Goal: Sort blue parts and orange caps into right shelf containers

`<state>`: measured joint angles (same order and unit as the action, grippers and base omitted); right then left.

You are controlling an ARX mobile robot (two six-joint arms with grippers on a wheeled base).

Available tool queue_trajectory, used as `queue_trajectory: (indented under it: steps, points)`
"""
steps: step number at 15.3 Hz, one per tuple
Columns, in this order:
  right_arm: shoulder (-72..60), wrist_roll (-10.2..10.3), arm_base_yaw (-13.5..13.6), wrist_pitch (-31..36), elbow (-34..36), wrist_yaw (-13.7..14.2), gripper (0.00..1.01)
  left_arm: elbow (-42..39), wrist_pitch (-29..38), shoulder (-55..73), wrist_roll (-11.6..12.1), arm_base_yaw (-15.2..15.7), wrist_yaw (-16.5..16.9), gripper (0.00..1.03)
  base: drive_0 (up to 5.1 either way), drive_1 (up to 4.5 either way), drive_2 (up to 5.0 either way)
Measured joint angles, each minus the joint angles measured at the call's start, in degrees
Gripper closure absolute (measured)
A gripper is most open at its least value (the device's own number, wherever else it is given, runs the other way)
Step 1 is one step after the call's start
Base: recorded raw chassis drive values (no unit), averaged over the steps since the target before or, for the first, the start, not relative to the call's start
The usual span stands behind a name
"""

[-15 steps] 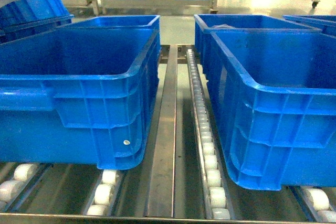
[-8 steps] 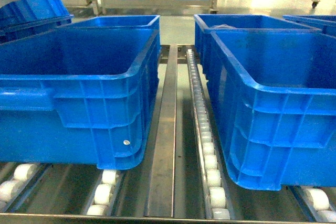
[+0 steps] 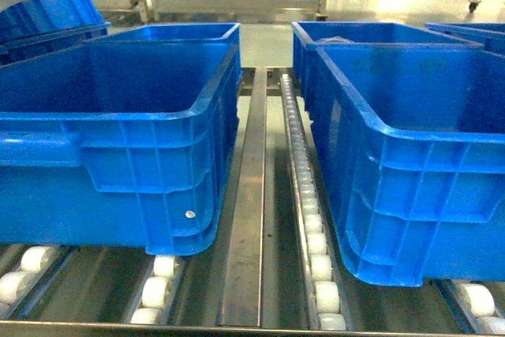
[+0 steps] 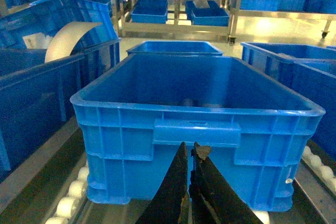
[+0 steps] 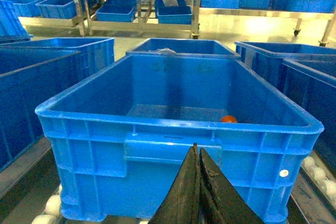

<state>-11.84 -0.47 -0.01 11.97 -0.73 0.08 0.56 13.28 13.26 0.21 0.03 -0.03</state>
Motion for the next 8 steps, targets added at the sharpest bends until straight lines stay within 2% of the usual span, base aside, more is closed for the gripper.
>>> queue_trajectory:
  steps: [2, 4, 5, 8]
  points:
    - [1.81, 0.00, 0.00, -1.90, 0.00, 0.00, 1.00, 0.00, -2.05, -2.08, -0.02, 0.00, 0.00, 1.01, 0.0, 0.00, 0.0]
    - [11.13, 0.02, 0.00, -12.33, 0.00, -0.11, 1.00, 0.09, -5.70, -4.83, -0.02, 0.00, -0.11, 1.01, 0.0, 0.00, 0.0]
    - [11.56, 0.02, 0.00, -11.80, -0.15, 0.02, 1.00, 0.04, -14.03, -11.56, 0.00, 0.00, 0.04, 1.01, 0.0, 0.00, 0.0]
    - [11.56, 0.02, 0.00, -12.22, -0.02, -0.11, 1.00, 0.02, -13.62, -12.74, -0.02, 0.00, 0.04, 1.01, 0.0, 0.00, 0.0]
